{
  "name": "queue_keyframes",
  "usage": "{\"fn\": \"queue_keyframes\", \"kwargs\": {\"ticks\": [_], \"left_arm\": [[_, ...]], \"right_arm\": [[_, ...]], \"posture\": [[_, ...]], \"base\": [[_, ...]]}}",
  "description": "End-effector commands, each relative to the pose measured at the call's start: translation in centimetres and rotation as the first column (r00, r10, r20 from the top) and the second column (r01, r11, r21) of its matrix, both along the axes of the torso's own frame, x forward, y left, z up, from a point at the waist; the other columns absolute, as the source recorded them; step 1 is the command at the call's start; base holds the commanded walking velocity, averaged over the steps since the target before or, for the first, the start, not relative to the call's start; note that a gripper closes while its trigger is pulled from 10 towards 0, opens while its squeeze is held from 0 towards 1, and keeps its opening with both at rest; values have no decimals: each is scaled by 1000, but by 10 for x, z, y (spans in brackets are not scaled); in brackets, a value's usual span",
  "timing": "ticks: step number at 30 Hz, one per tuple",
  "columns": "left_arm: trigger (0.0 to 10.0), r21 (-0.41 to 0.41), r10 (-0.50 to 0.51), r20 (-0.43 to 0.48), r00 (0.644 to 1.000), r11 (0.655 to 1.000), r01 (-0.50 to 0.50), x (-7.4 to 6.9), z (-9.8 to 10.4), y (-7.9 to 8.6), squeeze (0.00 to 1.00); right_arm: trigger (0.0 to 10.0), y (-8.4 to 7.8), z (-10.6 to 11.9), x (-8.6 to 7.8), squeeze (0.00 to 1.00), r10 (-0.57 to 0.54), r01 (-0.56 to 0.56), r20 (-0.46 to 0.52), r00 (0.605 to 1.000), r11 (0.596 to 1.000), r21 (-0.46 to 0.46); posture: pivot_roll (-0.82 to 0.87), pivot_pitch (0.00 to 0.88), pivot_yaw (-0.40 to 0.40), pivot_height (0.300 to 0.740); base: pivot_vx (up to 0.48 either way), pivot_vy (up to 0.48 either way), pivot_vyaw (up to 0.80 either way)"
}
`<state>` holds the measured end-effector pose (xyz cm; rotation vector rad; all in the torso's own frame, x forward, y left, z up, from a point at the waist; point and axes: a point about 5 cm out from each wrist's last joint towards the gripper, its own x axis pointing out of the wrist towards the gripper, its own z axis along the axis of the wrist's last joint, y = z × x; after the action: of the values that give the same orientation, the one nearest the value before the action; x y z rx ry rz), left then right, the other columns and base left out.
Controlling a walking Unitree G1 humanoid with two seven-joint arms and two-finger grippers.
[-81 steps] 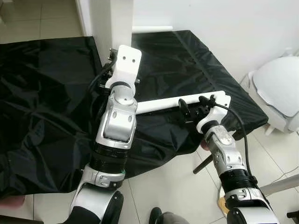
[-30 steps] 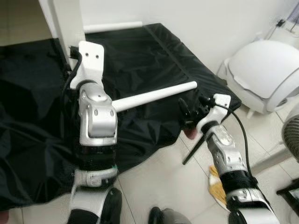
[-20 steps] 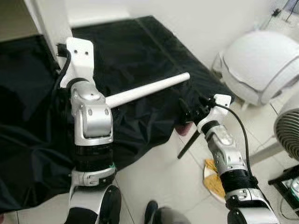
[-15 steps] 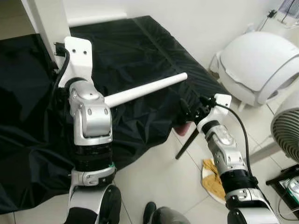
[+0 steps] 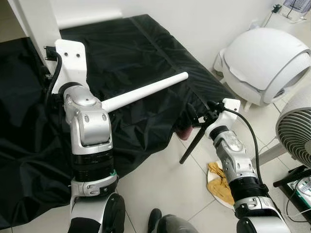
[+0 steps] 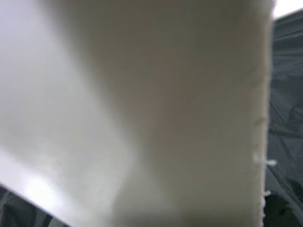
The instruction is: Building children table
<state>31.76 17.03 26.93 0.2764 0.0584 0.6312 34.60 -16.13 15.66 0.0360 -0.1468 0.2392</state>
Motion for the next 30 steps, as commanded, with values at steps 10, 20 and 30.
{"fn": "queue_keyframes", "kwargs": {"ticks": [10,20,30], "left_arm": [[10000,107,481,-37,876,873,-475,-27,-25,19,0],[0,100,529,-15,849,845,-525,-37,-24,33,0],[0,128,574,-4,819,812,-569,-61,-23,51,0]], "right_arm": [[10000,-1,-5,-3,0,-1,1,-14,1000,1000,-14],[10000,-3,-5,-2,0,-9,8,-17,1000,1000,-15],[10000,-5,-5,-1,0,-10,10,-18,1000,1000,-19]], "posture": [[72,136,-51,740],[77,136,-55,740],[79,140,-61,740]], "base": [[0,0,0],[0,0,0],[0,0,0]]}}
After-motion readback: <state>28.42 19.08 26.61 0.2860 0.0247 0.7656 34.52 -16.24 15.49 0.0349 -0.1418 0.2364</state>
